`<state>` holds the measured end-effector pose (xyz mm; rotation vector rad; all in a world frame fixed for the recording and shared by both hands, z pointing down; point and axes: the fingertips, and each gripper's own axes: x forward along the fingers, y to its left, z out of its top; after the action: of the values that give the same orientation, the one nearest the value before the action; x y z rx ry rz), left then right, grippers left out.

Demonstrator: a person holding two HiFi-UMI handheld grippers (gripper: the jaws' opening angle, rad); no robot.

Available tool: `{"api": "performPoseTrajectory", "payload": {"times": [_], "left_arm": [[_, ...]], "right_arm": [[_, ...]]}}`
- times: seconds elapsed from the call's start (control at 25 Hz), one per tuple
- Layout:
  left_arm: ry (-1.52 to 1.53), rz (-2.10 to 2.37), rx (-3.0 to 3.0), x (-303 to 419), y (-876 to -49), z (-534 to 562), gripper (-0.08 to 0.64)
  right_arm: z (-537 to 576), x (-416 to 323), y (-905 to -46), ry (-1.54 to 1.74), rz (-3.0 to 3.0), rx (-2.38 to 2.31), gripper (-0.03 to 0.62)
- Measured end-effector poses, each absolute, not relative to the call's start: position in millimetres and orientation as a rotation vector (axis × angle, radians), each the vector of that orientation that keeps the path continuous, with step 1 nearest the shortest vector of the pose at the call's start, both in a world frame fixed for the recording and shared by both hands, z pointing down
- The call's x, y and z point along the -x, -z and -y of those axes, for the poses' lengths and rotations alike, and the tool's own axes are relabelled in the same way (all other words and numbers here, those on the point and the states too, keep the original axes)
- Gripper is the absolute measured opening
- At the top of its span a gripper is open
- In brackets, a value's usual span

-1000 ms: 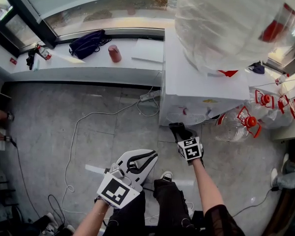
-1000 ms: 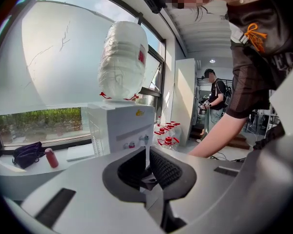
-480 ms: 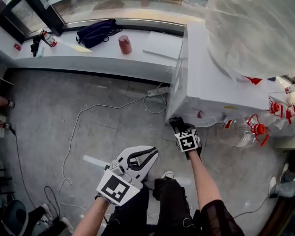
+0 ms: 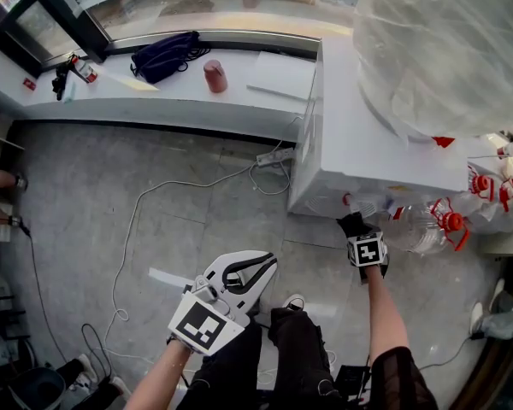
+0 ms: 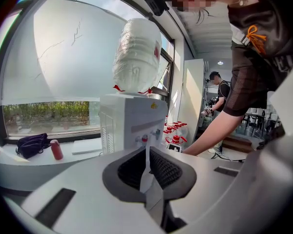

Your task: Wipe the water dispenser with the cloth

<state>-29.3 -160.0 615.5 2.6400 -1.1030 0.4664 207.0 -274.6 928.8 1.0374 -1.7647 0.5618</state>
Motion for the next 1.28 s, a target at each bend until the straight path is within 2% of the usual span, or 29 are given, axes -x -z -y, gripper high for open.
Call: {"api": "performPoseTrajectory", "payload": {"times": [0.24,0.52,0.8,1.28], "left_arm": [[-0.467,1.098,-2.639,24,-613,164,0.025],[-0.486,1.12,-2.633,20,-596,167,0.025],[-0.479,1.083,-2.641,-6,-561,153,0.025],[-0.515,1.084,-2.658,-49,-472,101,0.025]], "right_arm": [[293,-271,-918,-0.588,1.701,-1.165,0.115],[299,-310,-884,-0.636,1.709,-1.322,0.115],[255,-294,-807,-0.635,1.877,-1.291,0.114],[148,-266,-616,-0.723,2.162,-1.26,0.114]]}}
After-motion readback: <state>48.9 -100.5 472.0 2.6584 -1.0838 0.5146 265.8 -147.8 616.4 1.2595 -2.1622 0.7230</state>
